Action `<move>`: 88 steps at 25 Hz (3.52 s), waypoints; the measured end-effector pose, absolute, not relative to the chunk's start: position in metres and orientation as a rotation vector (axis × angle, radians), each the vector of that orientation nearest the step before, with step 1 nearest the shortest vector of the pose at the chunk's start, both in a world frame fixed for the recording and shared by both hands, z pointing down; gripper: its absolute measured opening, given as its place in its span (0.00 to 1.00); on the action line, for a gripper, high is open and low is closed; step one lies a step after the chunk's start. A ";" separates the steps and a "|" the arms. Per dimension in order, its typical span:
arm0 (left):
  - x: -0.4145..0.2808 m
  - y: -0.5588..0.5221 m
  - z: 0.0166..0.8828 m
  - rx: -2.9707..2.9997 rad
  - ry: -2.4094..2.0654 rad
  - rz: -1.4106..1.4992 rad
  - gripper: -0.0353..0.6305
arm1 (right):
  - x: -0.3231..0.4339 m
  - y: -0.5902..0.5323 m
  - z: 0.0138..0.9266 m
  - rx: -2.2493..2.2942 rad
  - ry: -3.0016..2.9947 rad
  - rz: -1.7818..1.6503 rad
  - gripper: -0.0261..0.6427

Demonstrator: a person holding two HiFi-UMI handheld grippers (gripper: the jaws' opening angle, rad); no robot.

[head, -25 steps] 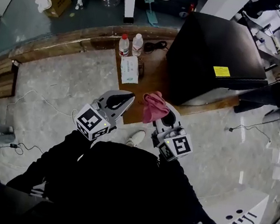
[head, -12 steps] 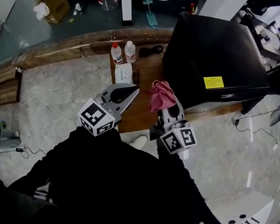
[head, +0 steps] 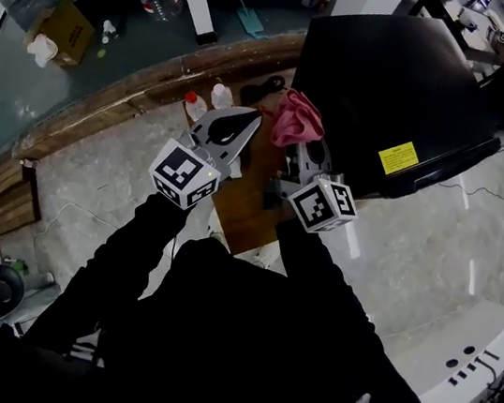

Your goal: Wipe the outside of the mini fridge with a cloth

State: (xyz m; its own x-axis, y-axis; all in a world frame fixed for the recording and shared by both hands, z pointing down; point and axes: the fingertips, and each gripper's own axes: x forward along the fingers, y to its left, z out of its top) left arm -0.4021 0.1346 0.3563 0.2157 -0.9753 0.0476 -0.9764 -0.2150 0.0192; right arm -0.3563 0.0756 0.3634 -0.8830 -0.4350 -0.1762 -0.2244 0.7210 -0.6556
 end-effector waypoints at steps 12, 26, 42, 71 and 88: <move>-0.480 0.034 0.377 2.519 -1.824 0.065 0.06 | -0.437 -0.027 0.422 -0.822 2.306 -1.261 0.17; -0.489 0.004 0.389 2.581 -1.663 0.054 0.06 | -0.441 -0.066 0.437 -0.874 1.952 -1.483 0.17; -0.412 0.023 0.402 2.689 -1.452 0.037 0.06 | -0.364 -0.031 0.448 -0.936 1.839 -1.491 0.17; -0.256 0.068 0.428 2.688 -1.300 0.049 0.06 | -0.214 0.031 0.476 -0.986 1.806 -1.589 0.17; -0.287 0.087 0.443 2.554 -1.498 0.012 0.06 | -0.204 0.075 0.496 -1.011 1.972 -1.558 0.17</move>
